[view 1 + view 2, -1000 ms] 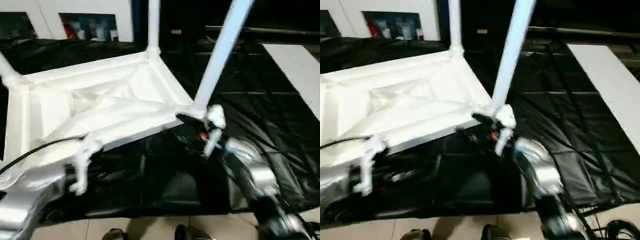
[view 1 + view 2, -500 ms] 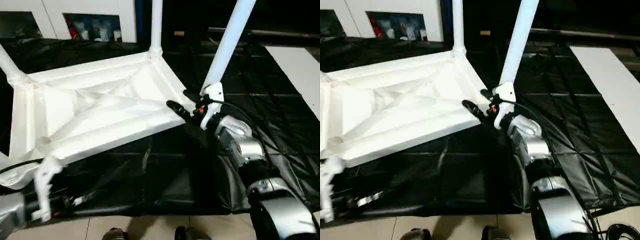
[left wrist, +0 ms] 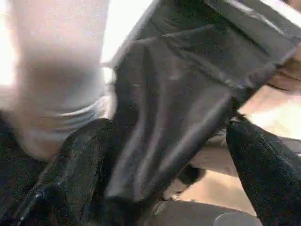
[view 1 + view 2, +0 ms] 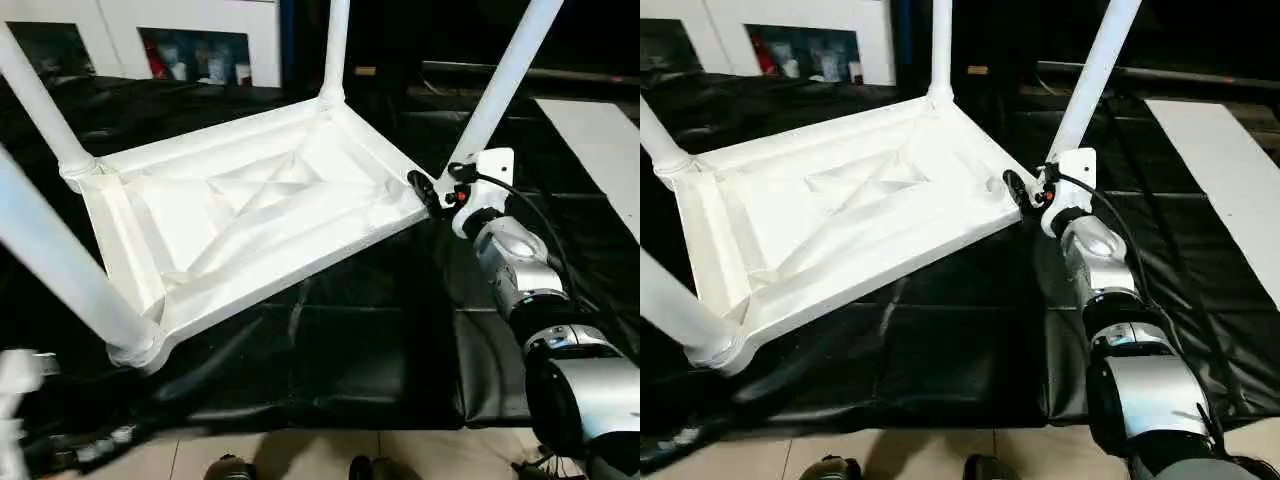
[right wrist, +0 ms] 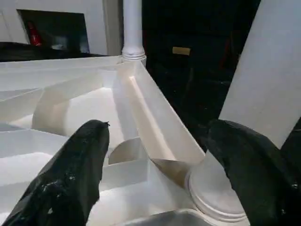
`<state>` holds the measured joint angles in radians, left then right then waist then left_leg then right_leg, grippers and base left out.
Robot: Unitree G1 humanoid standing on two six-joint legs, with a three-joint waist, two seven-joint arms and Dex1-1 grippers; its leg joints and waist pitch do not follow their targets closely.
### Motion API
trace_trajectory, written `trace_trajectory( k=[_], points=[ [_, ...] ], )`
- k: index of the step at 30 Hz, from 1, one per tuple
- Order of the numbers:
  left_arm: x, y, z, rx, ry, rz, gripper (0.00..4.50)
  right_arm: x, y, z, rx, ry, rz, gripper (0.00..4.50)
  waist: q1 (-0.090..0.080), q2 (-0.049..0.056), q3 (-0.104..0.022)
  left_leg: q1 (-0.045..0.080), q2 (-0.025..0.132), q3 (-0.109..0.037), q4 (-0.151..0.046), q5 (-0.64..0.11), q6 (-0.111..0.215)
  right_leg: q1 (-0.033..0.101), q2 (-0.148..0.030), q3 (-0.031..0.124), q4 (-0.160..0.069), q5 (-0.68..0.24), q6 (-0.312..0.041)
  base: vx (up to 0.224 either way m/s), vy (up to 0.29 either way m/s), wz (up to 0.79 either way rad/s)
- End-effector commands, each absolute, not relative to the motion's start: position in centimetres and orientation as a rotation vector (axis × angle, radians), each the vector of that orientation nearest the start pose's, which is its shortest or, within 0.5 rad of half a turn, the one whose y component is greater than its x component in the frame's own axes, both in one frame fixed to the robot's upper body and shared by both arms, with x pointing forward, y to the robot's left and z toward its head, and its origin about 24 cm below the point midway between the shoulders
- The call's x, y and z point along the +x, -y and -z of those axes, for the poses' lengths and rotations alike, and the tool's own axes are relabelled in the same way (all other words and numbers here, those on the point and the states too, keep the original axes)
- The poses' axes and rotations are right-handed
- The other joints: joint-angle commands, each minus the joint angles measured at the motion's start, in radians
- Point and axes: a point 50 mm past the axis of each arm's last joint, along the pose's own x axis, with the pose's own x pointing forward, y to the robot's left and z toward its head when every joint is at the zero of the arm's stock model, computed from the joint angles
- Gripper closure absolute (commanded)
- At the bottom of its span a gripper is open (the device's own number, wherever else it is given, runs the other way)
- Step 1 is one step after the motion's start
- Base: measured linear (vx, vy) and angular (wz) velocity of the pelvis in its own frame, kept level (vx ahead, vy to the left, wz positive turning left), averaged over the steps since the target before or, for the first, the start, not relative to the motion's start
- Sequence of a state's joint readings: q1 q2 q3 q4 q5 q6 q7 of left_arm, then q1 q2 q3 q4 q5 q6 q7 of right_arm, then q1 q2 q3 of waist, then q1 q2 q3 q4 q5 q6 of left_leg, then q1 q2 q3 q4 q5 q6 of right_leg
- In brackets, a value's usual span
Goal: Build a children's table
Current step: Rotate table base
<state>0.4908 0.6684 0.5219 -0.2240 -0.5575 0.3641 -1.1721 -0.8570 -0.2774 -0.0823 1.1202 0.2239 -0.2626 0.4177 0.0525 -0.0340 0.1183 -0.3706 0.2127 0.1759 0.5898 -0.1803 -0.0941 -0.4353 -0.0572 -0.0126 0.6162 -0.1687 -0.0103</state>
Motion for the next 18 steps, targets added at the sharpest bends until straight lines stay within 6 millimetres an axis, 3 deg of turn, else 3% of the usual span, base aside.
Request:
trace_trajectory(
  k=[1,2,4,8,10,12,16,18],
  points=[
    [13.4,-31.9,-9.8,-0.022,-0.331,0.683,0.09,38.3,18.1,-8.8,-0.016,0.01,-0.355,0.64,-0.005,0.014,-0.067,0.012,0.003,0.013,-0.07,-0.292,0.051,0.043,-0.032,0.026,-0.067,-0.23,-0.202,0.0,0.0,0.0],
    [13.8,-32.5,-10.8,-0.048,-0.275,0.656,0.09,37.8,17.4,-7.8,-0.043,-0.021,-0.402,0.64,-0.006,0.013,-0.066,0.013,0.004,0.013,-0.07,-0.291,0.049,0.043,-0.032,0.026,-0.064,-0.231,-0.206,0.0,0.0,0.0],
    [13.9,-33.0,-11.5,-0.07,-0.251,0.655,0.09,37.3,17.2,-6.8,-0.074,-0.062,-0.423,0.64,-0.001,0.021,-0.067,0.013,0.006,0.014,-0.072,-0.281,0.036,0.042,-0.029,0.023,-0.059,-0.201,-0.218,0.0,0.0,0.0],
    [13.9,-34.1,-12.8,-0.078,-0.221,0.654,0.09,36.1,17.3,-4.7,-0.106,-0.124,-0.429,0.64,0.001,0.013,-0.068,0.014,0.006,0.016,-0.071,-0.295,0.031,0.043,-0.027,0.022,-0.058,-0.195,-0.216,0.0,0.0,0.0],
    [14.3,-34.2,-13.4,-0.078,-0.19,0.656,0.09,35.8,17.5,-4.2,-0.102,-0.143,-0.415,0.64,0.002,0.014,-0.066,0.016,0.007,0.016,-0.073,-0.308,0.026,0.042,-0.028,0.023,-0.061,-0.22,-0.209,0.0,0.0,0.0],
    [14.8,-33.9,-13.7,-0.076,-0.167,0.674,0.09,35.5,17.6,-3.7,-0.104,-0.158,-0.402,0.64,0.005,0.015,-0.061,0.016,0.008,0.015,-0.075,-0.325,0.019,0.039,-0.028,0.023,-0.063,-0.244,-0.204,0.0,0.0,0.0],
    [16.2,-32.0,-13.7,-0.124,-0.128,0.766,0.09,35.0,17.5,-2.5,-0.111,-0.215,-0.359,0.64,0.007,0.018,-0.061,0.021,0.007,0.015,-0.075,-0.338,-0.001,0.035,-0.03,0.025,-0.064,-0.276,-0.192,0.0,0.0,0.0],
    [16.5,-31.4,-13.6,-0.144,-0.133,0.799,0.09,35.1,17.4,-2.3,-0.116,-0.225,-0.347,0.64,0.006,0.017,-0.061,0.018,0.007,0.014,-0.076,-0.335,-0.002,0.037,-0.031,0.025,-0.061,-0.267,-0.193,0.0,0.0,0.0]
  ],
)
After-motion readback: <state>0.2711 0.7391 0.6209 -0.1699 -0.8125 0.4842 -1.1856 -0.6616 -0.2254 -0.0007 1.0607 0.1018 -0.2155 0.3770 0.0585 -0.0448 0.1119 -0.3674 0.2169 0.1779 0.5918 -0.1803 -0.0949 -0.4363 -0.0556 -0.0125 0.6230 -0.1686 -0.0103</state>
